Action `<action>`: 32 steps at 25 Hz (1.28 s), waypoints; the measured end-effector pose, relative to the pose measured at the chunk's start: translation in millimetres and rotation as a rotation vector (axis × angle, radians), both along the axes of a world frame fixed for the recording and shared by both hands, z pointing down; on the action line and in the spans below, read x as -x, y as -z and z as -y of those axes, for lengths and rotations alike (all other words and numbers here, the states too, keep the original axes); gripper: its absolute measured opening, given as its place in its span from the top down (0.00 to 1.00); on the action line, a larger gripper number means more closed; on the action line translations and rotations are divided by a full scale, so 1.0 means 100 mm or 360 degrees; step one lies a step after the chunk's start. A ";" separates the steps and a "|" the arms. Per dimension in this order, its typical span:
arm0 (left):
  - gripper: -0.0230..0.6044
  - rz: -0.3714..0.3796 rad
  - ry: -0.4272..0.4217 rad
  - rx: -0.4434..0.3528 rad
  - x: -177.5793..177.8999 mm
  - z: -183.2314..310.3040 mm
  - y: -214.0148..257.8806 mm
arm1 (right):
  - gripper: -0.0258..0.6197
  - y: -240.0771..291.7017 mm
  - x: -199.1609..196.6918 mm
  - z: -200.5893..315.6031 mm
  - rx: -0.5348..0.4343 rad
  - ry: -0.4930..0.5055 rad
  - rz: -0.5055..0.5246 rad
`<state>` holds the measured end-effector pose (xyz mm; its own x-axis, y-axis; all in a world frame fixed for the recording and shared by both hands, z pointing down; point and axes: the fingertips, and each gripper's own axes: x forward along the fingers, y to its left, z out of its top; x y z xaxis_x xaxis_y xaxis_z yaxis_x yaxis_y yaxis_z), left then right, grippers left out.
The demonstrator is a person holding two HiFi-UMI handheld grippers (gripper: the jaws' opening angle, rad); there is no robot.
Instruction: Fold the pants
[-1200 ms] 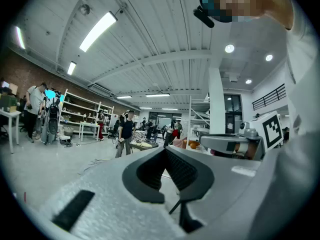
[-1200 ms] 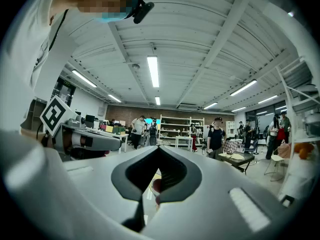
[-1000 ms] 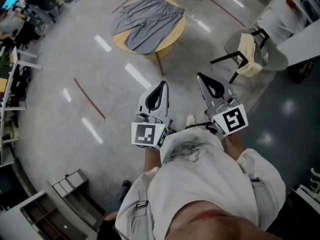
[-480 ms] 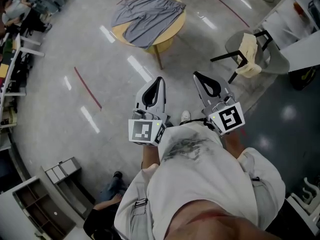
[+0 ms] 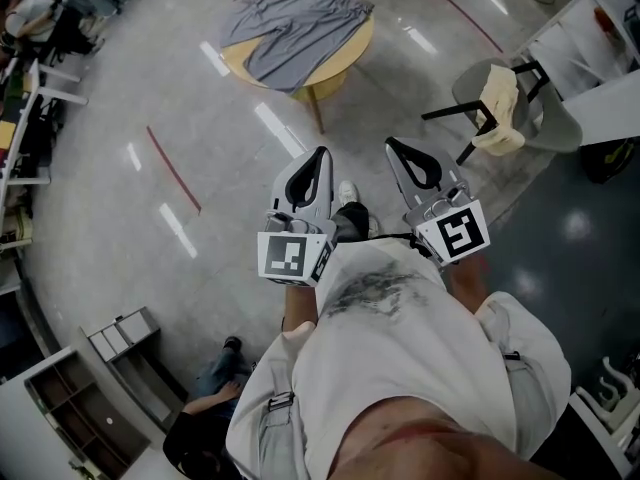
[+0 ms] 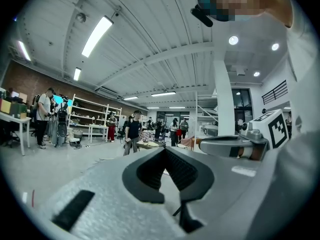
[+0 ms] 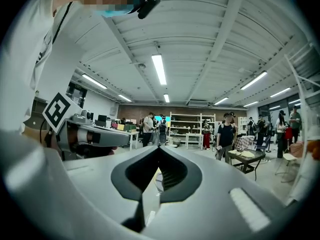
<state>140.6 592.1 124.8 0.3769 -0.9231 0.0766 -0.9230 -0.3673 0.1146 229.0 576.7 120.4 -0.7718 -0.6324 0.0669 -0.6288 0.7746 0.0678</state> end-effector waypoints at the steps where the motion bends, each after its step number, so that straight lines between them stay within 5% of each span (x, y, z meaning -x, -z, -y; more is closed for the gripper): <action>1: 0.95 -0.0003 -0.0006 -0.0002 0.01 0.05 -0.02 | 0.95 -0.01 0.02 0.05 -0.0007 -0.0007 -0.0001; 22: 0.95 -0.0036 -0.0028 0.0054 0.63 1.64 -0.24 | 0.95 -0.12 0.64 1.66 -0.0026 -0.0045 -0.0082; 32: 0.95 -0.0025 0.0035 0.0086 0.45 2.14 -0.30 | 0.95 -0.16 0.44 2.20 -0.0017 0.0016 -0.0089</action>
<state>96.0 378.4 155.1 0.3579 -0.9259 0.1207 -0.9288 -0.3397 0.1482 184.5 356.8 136.5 -0.7732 -0.6256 0.1037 -0.6161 0.7798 0.1108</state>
